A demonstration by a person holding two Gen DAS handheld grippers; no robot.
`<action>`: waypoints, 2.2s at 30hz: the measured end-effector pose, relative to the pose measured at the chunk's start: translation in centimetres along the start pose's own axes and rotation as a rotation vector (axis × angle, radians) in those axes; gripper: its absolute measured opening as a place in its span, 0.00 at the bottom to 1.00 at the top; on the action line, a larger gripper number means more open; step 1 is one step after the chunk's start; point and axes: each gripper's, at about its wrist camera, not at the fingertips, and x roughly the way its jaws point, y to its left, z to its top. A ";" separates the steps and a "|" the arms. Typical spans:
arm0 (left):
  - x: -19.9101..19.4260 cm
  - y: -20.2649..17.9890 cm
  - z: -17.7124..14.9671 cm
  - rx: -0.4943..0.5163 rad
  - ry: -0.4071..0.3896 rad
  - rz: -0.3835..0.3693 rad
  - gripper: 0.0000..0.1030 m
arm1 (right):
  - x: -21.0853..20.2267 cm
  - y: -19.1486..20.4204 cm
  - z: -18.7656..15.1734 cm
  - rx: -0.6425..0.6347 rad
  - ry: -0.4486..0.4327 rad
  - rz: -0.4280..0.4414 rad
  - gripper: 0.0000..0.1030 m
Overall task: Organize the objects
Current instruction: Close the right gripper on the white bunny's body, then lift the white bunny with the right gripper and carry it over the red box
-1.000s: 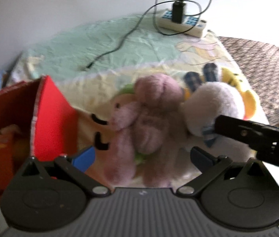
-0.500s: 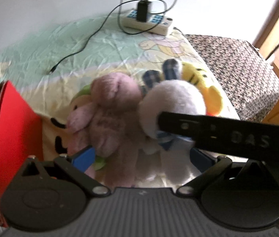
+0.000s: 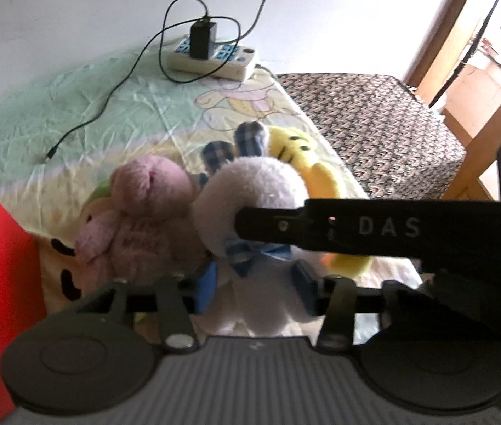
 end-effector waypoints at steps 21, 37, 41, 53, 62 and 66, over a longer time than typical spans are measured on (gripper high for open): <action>-8.8 1.8 -3.7 -0.057 -0.202 -0.020 0.28 | -2.3 5.8 -2.5 -0.106 -0.034 0.219 0.48; -17.4 12.9 -8.2 -0.145 -0.316 0.058 0.28 | 4.7 18.8 -5.8 -0.219 0.007 0.282 0.48; -18.2 16.1 -9.0 -0.156 -0.312 0.074 0.28 | 6.9 21.5 -6.8 -0.248 0.005 0.234 0.48; -14.5 22.8 -9.9 -0.161 -0.190 0.071 0.31 | 12.7 24.1 -9.7 -0.377 0.000 -0.085 0.48; -11.3 24.1 -9.6 -0.115 -0.119 0.068 0.32 | 14.4 24.4 -10.3 -0.416 0.032 -0.184 0.51; -10.6 24.5 -9.3 -0.106 -0.106 0.076 0.33 | 13.6 24.7 -10.4 -0.408 -0.005 -0.187 0.52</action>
